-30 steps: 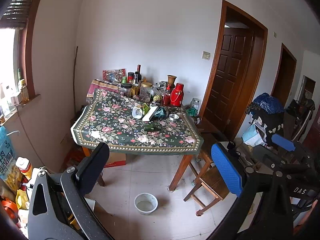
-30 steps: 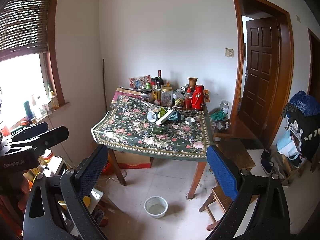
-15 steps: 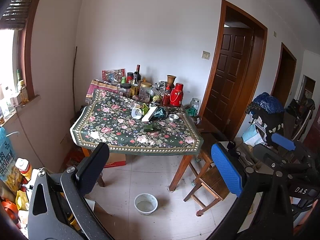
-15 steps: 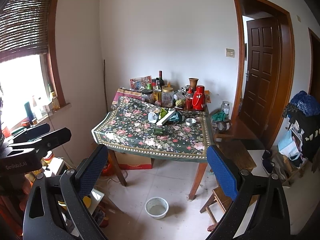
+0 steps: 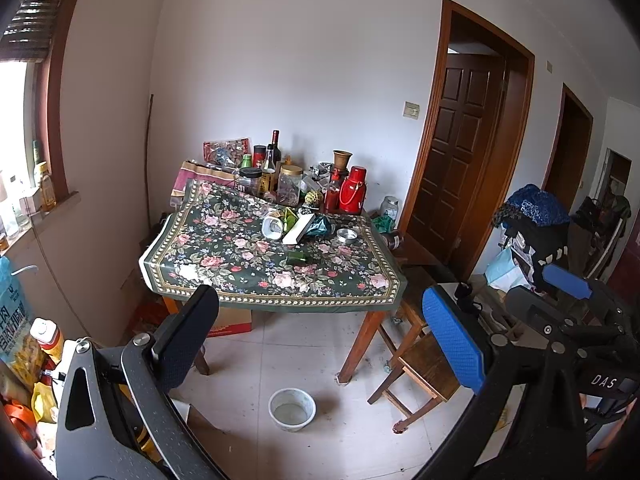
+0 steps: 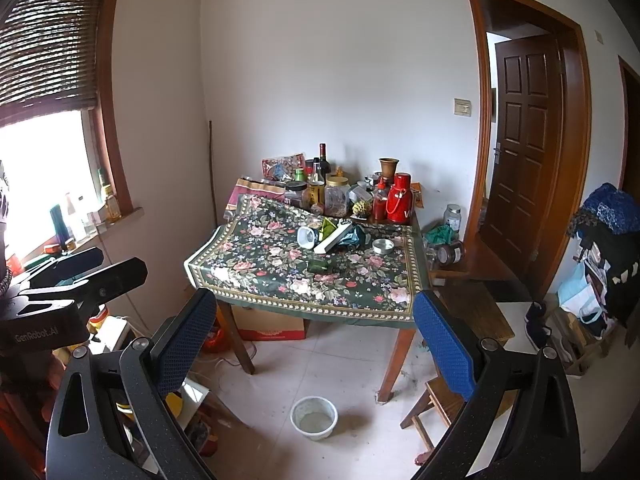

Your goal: Collect trash

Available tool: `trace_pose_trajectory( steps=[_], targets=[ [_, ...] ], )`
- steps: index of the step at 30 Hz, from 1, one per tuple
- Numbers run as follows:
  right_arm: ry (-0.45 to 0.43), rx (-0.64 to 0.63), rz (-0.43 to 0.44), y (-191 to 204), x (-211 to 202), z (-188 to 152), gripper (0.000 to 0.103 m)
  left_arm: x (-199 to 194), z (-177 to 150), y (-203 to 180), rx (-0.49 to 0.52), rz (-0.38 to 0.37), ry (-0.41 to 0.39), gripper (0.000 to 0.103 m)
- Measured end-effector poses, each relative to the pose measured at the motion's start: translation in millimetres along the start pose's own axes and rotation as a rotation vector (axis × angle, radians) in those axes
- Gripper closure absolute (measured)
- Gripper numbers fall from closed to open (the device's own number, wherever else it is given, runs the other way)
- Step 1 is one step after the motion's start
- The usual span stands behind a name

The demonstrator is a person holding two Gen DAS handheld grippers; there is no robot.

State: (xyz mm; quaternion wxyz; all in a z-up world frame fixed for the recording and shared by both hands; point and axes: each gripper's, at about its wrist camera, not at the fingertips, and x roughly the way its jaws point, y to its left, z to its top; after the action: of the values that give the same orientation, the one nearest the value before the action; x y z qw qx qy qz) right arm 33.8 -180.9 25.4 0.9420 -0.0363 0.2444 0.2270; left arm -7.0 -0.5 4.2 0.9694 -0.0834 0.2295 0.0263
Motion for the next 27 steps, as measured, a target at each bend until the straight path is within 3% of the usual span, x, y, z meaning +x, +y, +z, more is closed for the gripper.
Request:
trace_pose_trajectory(
  steps=[27],
  targets=[
    [0.011,0.007,0.015,-17,12,1,0.005,26,4,-13,-0.002,0.019,0.011,0.0]
  ],
)
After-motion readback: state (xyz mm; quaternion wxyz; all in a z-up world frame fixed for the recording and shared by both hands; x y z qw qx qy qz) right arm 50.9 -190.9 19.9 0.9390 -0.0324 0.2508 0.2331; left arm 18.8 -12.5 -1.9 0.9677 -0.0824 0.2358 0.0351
